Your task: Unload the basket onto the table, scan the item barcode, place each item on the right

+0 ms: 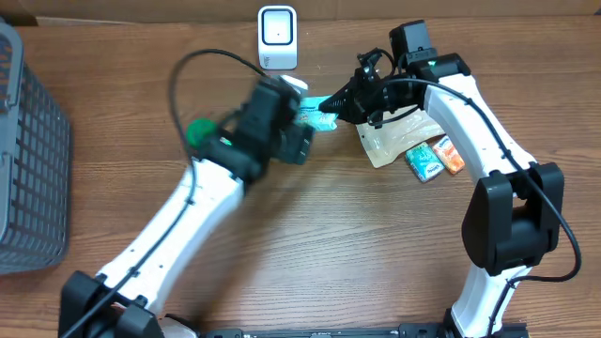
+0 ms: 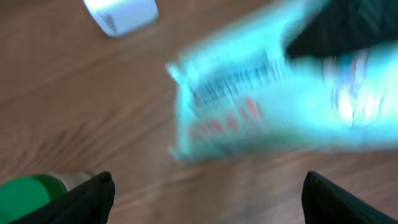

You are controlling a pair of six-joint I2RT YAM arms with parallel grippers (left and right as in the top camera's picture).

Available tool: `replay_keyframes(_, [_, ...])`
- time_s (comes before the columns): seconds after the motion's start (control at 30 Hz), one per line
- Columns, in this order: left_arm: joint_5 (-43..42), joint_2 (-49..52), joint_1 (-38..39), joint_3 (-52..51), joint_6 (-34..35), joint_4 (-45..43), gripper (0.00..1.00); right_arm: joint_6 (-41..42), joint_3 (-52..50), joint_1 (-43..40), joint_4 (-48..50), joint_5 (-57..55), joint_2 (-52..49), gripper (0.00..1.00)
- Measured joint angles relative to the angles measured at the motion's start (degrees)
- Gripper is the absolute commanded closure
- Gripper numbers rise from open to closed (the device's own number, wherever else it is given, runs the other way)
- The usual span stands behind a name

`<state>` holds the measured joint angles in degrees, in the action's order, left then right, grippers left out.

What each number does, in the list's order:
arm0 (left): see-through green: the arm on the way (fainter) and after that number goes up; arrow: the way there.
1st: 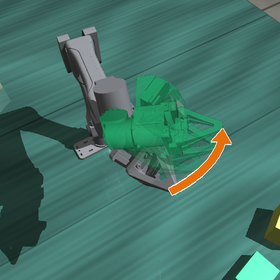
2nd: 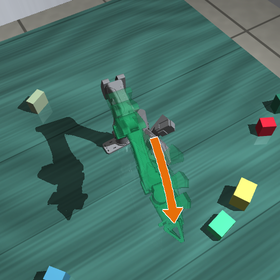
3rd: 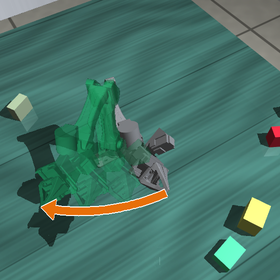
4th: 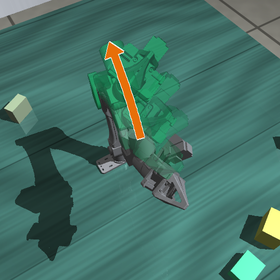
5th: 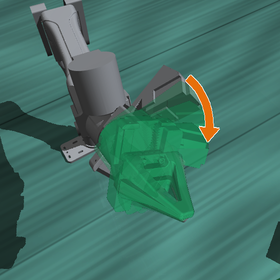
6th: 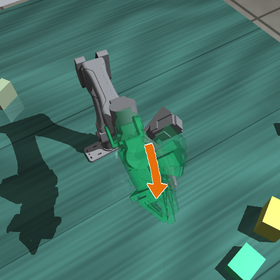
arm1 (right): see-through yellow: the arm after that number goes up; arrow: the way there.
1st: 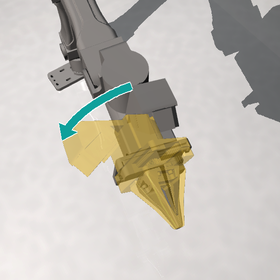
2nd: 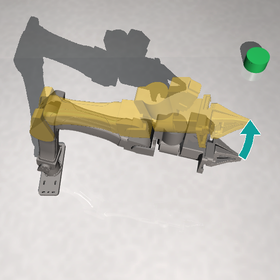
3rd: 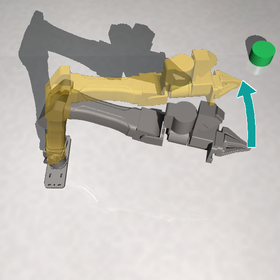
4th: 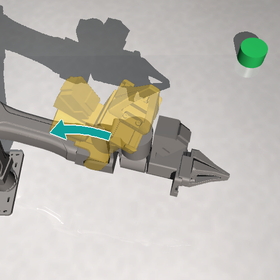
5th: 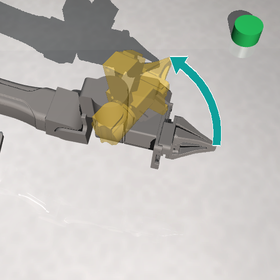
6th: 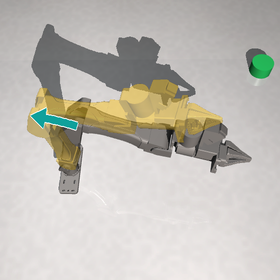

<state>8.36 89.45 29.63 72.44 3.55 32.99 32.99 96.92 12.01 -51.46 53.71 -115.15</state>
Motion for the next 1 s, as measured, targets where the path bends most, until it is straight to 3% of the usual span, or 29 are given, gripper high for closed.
replay_keyframes(0.2, [11.89, 0.02, 4.44, -9.20, 2.10, -6.95, 0.14, -0.55, 0.00, -0.76, -0.11, 1.44, 0.00, 0.96])
replay_keyframes(0.33, [17.49, 0.04, 4.37, -13.68, 1.03, -17.38, 0.11, -1.09, 0.00, -0.76, -0.13, 1.92, 0.00, 0.96])
replay_keyframes(0.5, [18.23, 0.04, 4.42, -15.04, -3.08, -23.23, 0.12, -1.75, 0.00, -0.76, -0.26, 2.03, 0.00, 0.96])
replay_keyframes(0.67, [13.64, 0.04, 4.42, -15.10, -5.55, -24.24, 0.21, -2.12, 0.00, -0.76, -0.28, 2.03, 0.00, 0.96])
replay_keyframes(0.73, [11.45, 0.04, 4.42, -15.10, -6.60, -24.52, 0.27, -2.16, 0.00, -0.76, -0.33, 2.05, 0.00, 0.96])
replay_keyframes(0.8, [10.54, 0.42, 4.42, -15.10, -7.26, -25.33, 0.40, -2.16, 0.00, -0.76, -0.35, 2.27, 0.00, 0.96])
replay_keyframes(1.0, [9.55, 2.95, 4.39, -15.21, -8.41, -28.24, 0.94, -2.75, 0.00, -0.76, -1.05, 2.40, 0.00, 0.96])
